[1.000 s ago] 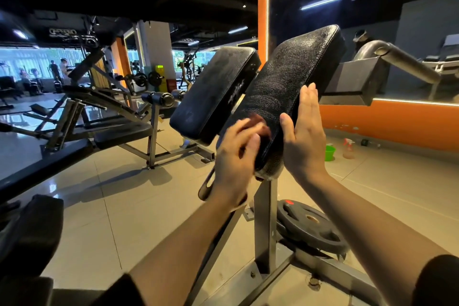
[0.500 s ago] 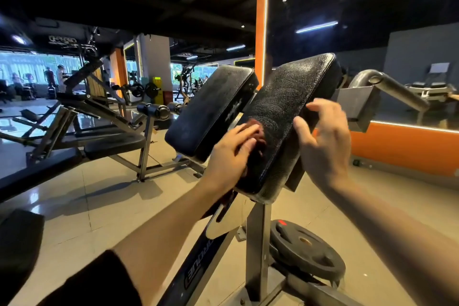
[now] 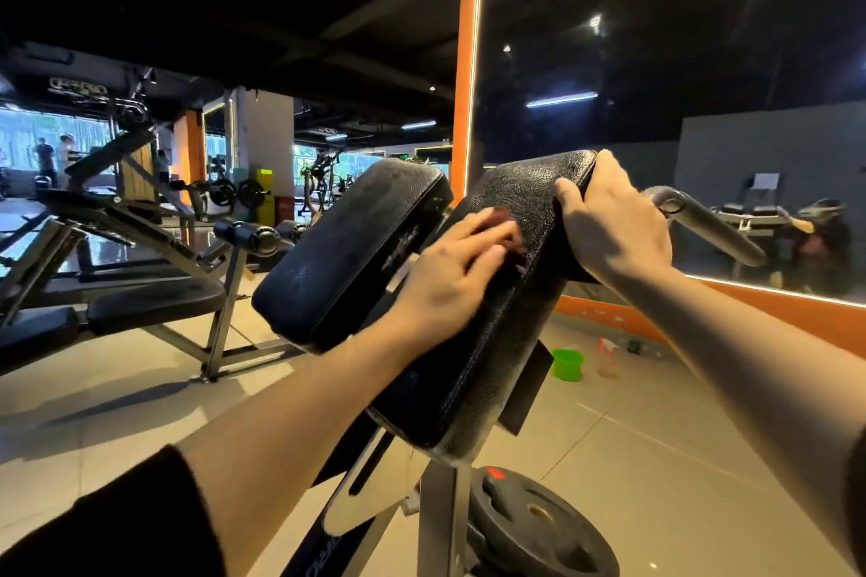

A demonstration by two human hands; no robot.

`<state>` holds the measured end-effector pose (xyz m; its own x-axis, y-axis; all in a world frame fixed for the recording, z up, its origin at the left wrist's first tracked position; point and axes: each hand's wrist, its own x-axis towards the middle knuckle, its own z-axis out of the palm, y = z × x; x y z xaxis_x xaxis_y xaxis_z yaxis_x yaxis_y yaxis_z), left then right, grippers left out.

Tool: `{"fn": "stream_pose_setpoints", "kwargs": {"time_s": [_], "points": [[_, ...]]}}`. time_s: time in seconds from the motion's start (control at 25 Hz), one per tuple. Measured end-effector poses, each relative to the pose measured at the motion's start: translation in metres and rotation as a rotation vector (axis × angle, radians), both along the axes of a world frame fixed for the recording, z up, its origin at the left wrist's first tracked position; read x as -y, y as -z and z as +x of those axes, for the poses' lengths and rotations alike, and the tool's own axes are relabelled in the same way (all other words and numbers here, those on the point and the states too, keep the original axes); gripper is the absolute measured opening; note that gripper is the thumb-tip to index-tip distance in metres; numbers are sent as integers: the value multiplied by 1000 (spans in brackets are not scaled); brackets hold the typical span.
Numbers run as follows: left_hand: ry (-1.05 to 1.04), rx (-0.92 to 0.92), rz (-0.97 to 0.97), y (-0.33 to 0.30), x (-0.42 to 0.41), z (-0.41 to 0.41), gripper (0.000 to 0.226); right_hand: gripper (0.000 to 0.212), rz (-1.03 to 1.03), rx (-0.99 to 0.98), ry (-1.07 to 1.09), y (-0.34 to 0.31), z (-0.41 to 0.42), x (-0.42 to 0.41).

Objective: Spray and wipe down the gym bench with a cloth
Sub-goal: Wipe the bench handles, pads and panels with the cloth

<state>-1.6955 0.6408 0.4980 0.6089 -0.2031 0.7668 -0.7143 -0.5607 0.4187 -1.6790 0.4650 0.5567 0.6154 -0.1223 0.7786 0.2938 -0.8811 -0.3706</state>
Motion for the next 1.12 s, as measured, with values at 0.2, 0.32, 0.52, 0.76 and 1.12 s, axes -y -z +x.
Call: {"fn": "stream_pose_setpoints", "kwargs": {"time_s": [0.2,0.32,0.52,0.76,1.12], "points": [[-156,-81,-82,-22,-9,36,35,33,9,-3,-67,5,-6,1],[20,38,53,-32,16,30,35,23,61,-3,-103,4,-4,5],[-152,-39,-14,-59,22,53,34,25,32,-5,-102,3,-2,8],[0,40,68,-73,35,68,35,21,46,60,-113,5,4,12],[-158,-19,-50,-95,54,97,29,21,63,90,-152,8,5,13]]}}
